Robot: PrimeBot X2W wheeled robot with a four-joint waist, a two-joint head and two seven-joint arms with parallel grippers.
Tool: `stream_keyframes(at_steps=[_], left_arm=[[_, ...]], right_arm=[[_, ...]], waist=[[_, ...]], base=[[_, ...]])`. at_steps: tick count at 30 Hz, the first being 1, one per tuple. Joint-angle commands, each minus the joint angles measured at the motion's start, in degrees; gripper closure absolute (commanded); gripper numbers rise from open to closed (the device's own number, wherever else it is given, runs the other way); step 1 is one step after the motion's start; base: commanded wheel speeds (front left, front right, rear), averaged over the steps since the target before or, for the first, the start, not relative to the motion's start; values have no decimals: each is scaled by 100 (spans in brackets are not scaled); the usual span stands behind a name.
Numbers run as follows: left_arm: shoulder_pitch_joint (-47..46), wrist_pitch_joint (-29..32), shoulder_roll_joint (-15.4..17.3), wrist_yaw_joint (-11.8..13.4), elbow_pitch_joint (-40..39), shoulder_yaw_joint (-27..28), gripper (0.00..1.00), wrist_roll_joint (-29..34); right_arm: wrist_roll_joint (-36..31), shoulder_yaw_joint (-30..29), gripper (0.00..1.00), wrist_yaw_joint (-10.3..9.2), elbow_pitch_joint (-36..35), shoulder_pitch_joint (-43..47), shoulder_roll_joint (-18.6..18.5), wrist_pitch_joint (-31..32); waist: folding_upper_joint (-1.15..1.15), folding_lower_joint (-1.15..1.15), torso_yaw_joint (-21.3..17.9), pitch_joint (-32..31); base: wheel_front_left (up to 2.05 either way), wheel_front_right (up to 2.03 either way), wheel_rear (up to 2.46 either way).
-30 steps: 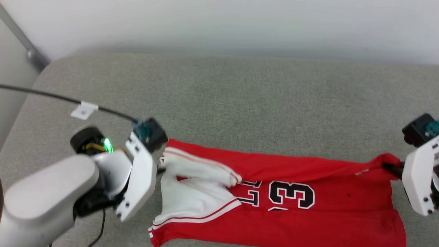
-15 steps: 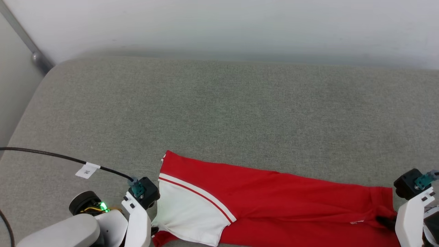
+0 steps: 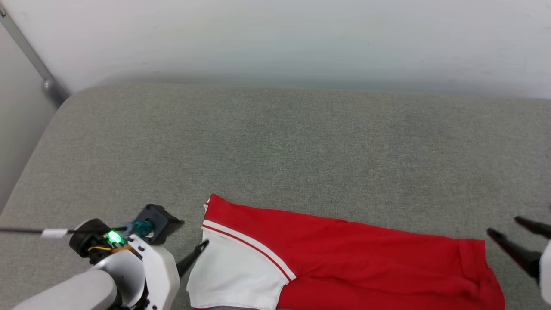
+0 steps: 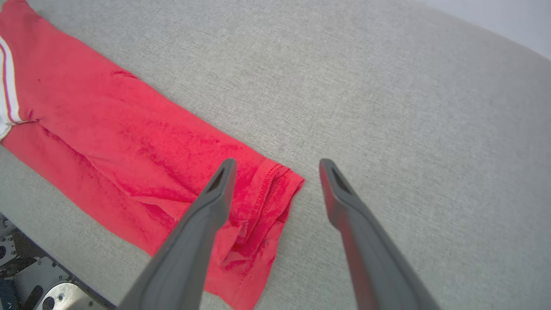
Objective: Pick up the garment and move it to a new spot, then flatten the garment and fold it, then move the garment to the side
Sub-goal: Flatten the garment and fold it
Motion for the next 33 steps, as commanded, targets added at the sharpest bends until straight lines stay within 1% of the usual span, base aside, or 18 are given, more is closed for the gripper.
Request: stream_keyframes(at_steps=[1, 3, 5, 7, 9, 11, 14, 16, 18, 21, 24, 27, 28, 33], left_arm=[[86, -217, 13, 143, -49, 84, 0, 90], [180, -785, -40, 545, -75, 288, 0, 269], [297, -1307, -106, 923, -33, 397, 0, 526], [386, -1766, -240, 1253, 51, 493, 0, 721], [494, -2126, -408, 1532, 138, 598, 0, 802], [589, -2342, -579, 1824, 228, 744, 0, 877], [783, -2492, -840, 2192, 331, 1011, 0, 1015], [907, -2524, -996, 2376, 369, 1225, 0, 1135], [1055, -2529, -1173, 2528, 286, 1552, 0, 1348], [1404, -2532, -1405, 2628, 231, 2020, 0, 1704], [1701, -2535, -1638, 2619, 182, 2550, 0, 2023], [2036, -2535, -1866, 2481, 179, 3024, 0, 2316], [2289, -2529, -2087, 2323, 200, 3404, 0, 2585], [2659, -2524, -2542, 2135, 212, 4029, 0, 3072]], right_arm=[[21, -180, 0, -2, -66, 151, 12, -72], [-41, -597, 0, -2, -176, 332, 60, -154], [-90, -999, 0, -2, -225, 526, 200, -210], [-162, -1314, 0, -2, -206, 734, 360, -173], [-195, -1528, 0, -2, -169, 925, 579, -99], [-263, -1684, 0, -2, -110, 1079, 773, -26], [-274, -1856, 0, -2, 3, 1259, 1135, 78], [-333, -1916, 0, -2, 81, 1330, 1315, 136], [-376, -1937, 0, -2, 175, 1405, 1522, 191], [-453, -1938, 0, -2, 382, 1423, 1759, 284], [-505, -1938, 0, -2, 651, 1412, 1949, 355], [-340, -1709, 0, -1, 846, 1430, 2142, 566], [-122, -1369, 0, 8, 932, 1485, 2246, 814], [99, -986, 0, 33, 971, 1507, 2313, 967]], waist=[[0, 1, 6, -7], [0, 1, 15, 10], [0, 1, 24, 58], [0, 1, 51, 122], [0, 1, 80, 176], [0, 1, 120, 232], [0, 1, 188, 306], [0, 1, 228, 353], [0, 1, 266, 398], [0, 1, 313, 446], [0, 1, 350, 490], [0, 1, 389, 522], [0, 1, 421, 545], [0, 1, 462, 569]], base=[[0, 0, 0], [0, 0, 0], [0, 0, 0], [0, 0, 0], [0, 0, 0], [0, 0, 0], [0, 0, 0], [0, 0, 0], [0, 0, 0], [0, 0, 0], [0, 0, 0], [0, 0, 0], [0, 0, 0], [0, 0, 0]])
